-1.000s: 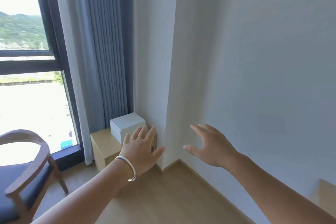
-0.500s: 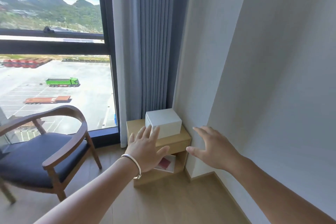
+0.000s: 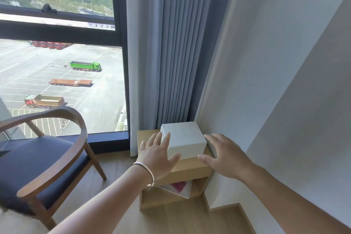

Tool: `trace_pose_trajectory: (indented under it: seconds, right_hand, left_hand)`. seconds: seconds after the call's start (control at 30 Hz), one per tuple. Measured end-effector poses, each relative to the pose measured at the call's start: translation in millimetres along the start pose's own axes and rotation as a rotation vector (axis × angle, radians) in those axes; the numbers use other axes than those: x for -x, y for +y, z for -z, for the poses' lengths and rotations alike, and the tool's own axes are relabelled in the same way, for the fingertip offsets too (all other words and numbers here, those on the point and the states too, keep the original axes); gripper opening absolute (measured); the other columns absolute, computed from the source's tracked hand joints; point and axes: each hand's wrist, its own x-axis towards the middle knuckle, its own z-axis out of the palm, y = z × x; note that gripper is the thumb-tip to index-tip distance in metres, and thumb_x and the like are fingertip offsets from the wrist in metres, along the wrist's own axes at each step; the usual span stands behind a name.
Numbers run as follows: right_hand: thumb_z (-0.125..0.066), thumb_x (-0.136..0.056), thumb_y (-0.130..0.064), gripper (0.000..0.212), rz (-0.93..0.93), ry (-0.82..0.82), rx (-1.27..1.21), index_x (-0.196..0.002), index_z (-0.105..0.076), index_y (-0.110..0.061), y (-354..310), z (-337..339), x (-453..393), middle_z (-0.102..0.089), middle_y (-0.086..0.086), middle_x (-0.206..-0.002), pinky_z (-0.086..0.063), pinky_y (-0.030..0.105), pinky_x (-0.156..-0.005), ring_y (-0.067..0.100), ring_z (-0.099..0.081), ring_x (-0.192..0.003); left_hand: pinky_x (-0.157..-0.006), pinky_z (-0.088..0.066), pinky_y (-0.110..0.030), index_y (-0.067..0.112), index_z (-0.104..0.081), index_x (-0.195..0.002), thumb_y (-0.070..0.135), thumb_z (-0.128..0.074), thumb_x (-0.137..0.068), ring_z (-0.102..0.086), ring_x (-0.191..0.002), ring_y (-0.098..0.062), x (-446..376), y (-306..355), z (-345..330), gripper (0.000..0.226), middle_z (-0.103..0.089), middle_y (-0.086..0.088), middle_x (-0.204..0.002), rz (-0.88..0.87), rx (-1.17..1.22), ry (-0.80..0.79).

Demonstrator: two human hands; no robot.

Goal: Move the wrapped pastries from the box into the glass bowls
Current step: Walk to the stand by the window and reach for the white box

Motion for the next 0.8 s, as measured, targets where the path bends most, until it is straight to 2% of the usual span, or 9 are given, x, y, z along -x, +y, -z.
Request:
trace_pose_trajectory:
  seconds: [0.23,0.4,0.63,0.8]
  right_hand:
    - [-0.05,-0.085,-0.066,0.077,0.036,-0.07,-0.033,-0.149,-0.023,-0.032,33.1,-21.8,-101.2,-0.027,-0.006,-0.156,-0.033,0.043,-0.111,0.019,-0.029,-0.139]
    - [-0.05,-0.086,-0.065,0.077,0.093,-0.137,-0.047,-0.149,-0.022,-0.032,72.0,-49.3,-184.8,-0.025,-0.006,-0.157,-0.029,0.041,-0.114,0.018,-0.027,-0.141]
    - [-0.05,-0.086,-0.065,0.076,0.149,-0.244,-0.113,-0.149,-0.025,-0.03,128.2,-96.6,-296.6,-0.029,-0.005,-0.156,-0.032,0.039,-0.112,0.018,-0.028,-0.141]
    - [-0.048,-0.088,-0.064,0.074,0.139,-0.314,-0.136,-0.149,-0.027,-0.028,161.8,-135.4,-355.6,-0.029,-0.005,-0.155,-0.033,0.038,-0.111,0.017,-0.029,-0.14]
  left_hand:
    - [-0.118,-0.004,-0.047,0.028,0.004,-0.149,0.069,-0.027,-0.087,0.003,-0.146,-0.019,-86.0,-16.4,-31.6,0.081,-0.002,0.0,-0.16,0.1,0.021,-0.047]
    - [-0.117,-0.005,-0.044,0.027,0.004,-0.149,0.069,-0.027,-0.087,0.001,-0.146,-0.019,-158.8,-17.3,-68.4,0.082,-0.002,0.0,-0.16,0.177,0.047,-0.075]
    - [-0.118,-0.008,-0.044,0.026,0.003,-0.149,0.066,-0.03,-0.088,-0.003,-0.146,-0.02,-245.8,-13.2,-125.1,0.08,-0.004,-0.003,-0.16,0.335,0.109,-0.151]
    - [-0.115,-0.016,-0.039,0.025,0.001,-0.15,0.062,-0.036,-0.09,-0.007,-0.146,-0.019,-294.0,-23.2,-161.8,0.08,-0.007,-0.001,-0.16,0.419,0.203,-0.176]
